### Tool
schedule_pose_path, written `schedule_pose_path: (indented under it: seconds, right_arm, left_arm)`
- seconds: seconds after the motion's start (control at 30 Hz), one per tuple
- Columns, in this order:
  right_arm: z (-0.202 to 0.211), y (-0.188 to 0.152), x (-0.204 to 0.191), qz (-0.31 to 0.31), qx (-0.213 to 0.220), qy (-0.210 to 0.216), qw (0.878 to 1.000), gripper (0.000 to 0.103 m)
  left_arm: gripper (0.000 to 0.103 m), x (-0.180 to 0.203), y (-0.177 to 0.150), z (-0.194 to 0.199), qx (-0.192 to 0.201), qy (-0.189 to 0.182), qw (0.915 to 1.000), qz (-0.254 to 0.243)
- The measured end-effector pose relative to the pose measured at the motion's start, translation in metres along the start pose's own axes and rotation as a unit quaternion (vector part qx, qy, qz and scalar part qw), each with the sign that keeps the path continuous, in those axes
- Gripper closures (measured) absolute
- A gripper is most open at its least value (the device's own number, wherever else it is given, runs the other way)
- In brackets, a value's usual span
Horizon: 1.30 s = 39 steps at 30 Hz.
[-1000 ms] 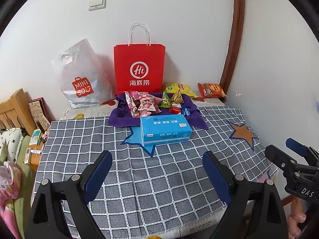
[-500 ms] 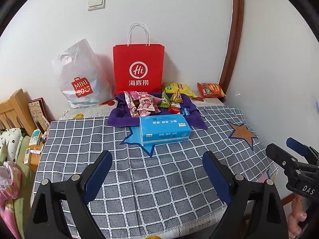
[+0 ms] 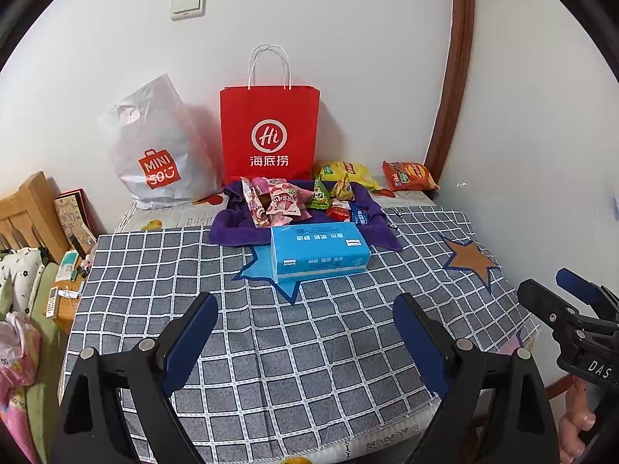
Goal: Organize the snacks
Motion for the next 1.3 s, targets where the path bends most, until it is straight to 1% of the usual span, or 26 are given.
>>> schedule_pose_path:
  seconds: [1.3]
  right_arm:
    - [0.0027,0.0019,-0.0034,-0.001,0.004,0.004,1.0,0.004]
  left_arm:
    - [0.011,0.0005,0.0017,0.0024,0.001,-0.001,1.0,0.0]
Point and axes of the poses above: each gripper's, at about its wrist camera, not at the fingertips, and z roughly against the way its jaws point, x to its right, y to its top, the point moved 1 cm from there along -z, roughly the way its jaws point, and after that the axes turned 3 degrees about -z, right-handed, at the moved point
